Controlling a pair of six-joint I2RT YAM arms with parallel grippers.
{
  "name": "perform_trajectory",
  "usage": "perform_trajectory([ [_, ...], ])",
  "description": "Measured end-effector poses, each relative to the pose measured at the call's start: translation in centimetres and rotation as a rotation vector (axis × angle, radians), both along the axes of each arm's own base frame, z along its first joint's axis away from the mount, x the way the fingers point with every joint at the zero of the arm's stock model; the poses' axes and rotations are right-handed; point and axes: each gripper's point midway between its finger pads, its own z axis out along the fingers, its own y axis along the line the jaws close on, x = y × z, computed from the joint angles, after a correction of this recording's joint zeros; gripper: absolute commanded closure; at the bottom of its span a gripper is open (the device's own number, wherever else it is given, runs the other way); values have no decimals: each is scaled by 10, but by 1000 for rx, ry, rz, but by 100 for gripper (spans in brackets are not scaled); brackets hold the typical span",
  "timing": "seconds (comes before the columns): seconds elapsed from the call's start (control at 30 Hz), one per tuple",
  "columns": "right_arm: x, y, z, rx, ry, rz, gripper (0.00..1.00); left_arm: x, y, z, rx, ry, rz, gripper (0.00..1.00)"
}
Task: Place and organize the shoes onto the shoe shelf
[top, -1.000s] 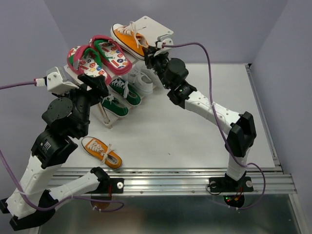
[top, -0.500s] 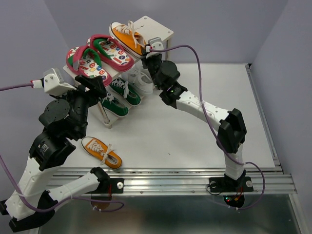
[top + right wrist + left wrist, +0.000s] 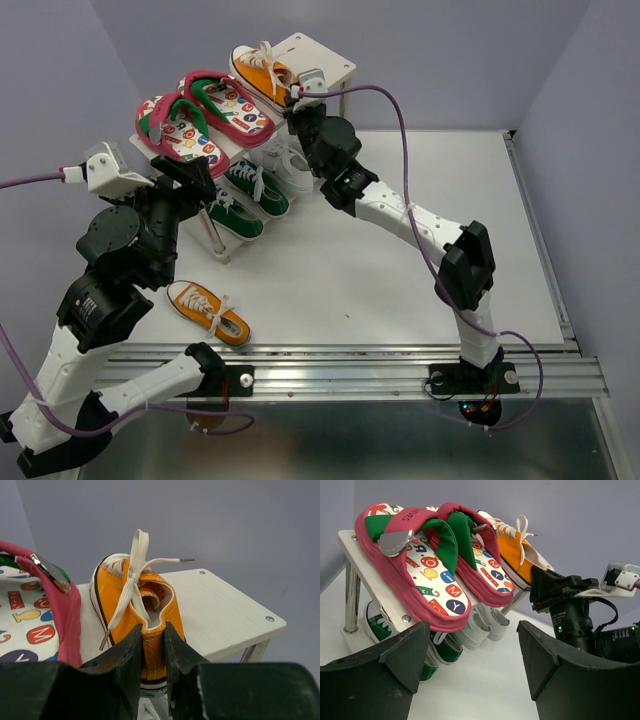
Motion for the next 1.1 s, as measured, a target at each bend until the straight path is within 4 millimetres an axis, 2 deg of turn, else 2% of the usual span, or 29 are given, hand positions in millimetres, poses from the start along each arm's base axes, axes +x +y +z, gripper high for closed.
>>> perform_trajectory([
  [0.03, 1, 1, 0, -3, 4, -1, 58, -1, 1, 0, -1, -1, 0, 18],
  [0.1, 5, 4, 6, 2, 7, -4, 45, -1, 1, 1, -2, -3, 0, 18],
  [0.13, 5, 5, 7, 7, 9, -4, 33, -2, 2, 1, -3, -3, 0, 18],
  [0.23, 5, 5, 9, 19, 23, 0, 13, -2, 2, 0, 0, -1, -1, 18],
  [0.33, 3, 4, 6, 13, 62, 11, 1, -2, 2, -2, 5, 7, -1, 18],
  [0.43, -6, -2, 11, 25, 102, 32, 0, -2, 2, -3, 6, 11, -1, 18],
  [0.53, -26, -15, 27, 39, 126, 70, 0, -2, 1, -4, 9, 14, -6, 18],
  [0.63, -59, -39, 58, 91, 131, 124, 0, 0, -2, -5, 15, 19, -8, 18],
  [0.73, -95, -65, 80, 134, 133, 183, 0, 3, -5, -5, 26, 26, -9, 18],
  [0.8, -113, -75, 79, 149, 145, 221, 0, 7, -8, -3, 37, 29, -9, 18],
  [0.83, -128, -85, 73, 152, 166, 248, 0, 8, -8, -2, 40, 29, -8, 18],
  [0.87, -135, -86, 65, 147, 182, 273, 0, 9, -9, -1, 47, 31, -7, 18],
  [0.97, -158, -83, 21, 114, 282, 366, 2, 10, -9, 0, 62, 34, -2, 18],
  [1.03, -167, -65, -28, 66, 405, 450, 3, 11, -8, 0, 74, 39, 4, 18],
  [1.1, -179, -40, -92, 11, 564, 514, 3, 10, -6, 0, 82, 43, 15, 18],
])
